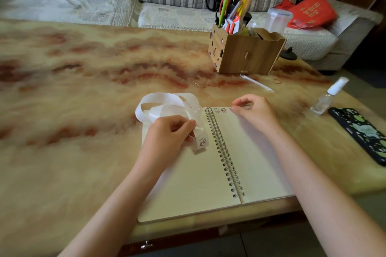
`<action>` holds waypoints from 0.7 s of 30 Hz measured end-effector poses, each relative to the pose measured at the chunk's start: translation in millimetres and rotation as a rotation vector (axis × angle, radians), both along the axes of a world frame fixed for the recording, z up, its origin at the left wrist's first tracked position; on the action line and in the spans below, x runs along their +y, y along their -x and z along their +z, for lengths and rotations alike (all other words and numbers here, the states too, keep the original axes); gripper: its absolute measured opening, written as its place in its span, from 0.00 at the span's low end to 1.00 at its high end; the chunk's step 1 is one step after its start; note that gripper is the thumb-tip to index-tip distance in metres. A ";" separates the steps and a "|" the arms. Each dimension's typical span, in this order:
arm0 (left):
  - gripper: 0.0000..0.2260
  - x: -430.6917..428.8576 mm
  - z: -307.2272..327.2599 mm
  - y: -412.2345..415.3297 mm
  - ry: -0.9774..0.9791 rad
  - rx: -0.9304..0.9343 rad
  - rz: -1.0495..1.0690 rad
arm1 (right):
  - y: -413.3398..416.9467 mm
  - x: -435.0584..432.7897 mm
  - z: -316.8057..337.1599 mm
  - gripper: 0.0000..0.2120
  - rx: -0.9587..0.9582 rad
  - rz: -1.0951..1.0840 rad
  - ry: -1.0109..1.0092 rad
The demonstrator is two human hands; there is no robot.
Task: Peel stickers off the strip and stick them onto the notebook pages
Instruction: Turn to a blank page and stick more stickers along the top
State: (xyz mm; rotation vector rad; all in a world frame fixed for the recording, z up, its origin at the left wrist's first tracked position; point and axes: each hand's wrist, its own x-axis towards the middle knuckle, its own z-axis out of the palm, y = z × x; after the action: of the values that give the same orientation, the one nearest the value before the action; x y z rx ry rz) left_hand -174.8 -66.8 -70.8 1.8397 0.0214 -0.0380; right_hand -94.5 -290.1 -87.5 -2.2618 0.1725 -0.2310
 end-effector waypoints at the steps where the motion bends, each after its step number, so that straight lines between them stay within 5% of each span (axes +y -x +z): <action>1: 0.10 0.0 0.1 0.3 0.001 -0.003 0.002 | -0.3 -0.1 0.4 0.04 0.005 0.006 0.008; 12: 0.11 1.8 3.6 0.8 0.063 -0.037 0.017 | 11.4 7.8 18.8 0.02 -0.120 -0.005 -0.020; 21: 0.11 11.4 10.6 -6.4 0.117 -0.163 0.110 | 53.0 63.3 56.3 0.04 -0.047 0.566 -0.293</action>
State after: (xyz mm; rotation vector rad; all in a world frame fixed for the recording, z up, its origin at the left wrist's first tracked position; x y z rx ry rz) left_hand -168.4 -55.4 -60.2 1.7168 0.0057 0.1843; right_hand -147.5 -226.8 -31.2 -1.9206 -0.4295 0.0417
